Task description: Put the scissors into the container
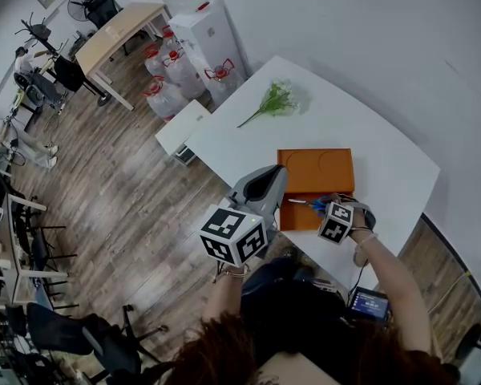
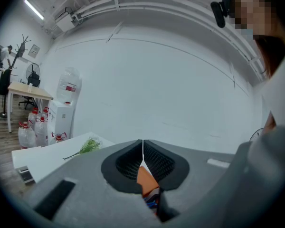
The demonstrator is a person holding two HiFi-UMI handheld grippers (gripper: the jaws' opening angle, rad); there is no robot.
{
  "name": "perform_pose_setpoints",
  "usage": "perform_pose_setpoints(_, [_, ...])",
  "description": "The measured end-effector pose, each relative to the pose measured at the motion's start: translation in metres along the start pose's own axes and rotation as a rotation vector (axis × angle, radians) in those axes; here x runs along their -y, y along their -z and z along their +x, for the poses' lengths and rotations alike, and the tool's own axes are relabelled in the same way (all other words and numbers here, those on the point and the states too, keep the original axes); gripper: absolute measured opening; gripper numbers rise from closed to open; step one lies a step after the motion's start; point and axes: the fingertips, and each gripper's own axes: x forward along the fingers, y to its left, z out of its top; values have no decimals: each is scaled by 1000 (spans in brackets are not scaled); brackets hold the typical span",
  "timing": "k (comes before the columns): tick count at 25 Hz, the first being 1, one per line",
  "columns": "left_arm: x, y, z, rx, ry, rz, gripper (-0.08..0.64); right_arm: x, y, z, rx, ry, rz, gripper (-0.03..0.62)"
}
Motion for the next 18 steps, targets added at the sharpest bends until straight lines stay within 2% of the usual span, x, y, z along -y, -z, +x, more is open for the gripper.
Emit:
perform_pose_setpoints(9, [-1, 4, -3, -3, -2, -5, 21, -3, 0, 8, -30, -63, -2, 81])
perform_pose_setpoints(18, [0, 2, -6, -3, 0, -9, 21, 0, 0, 6, -36, -78, 5, 86])
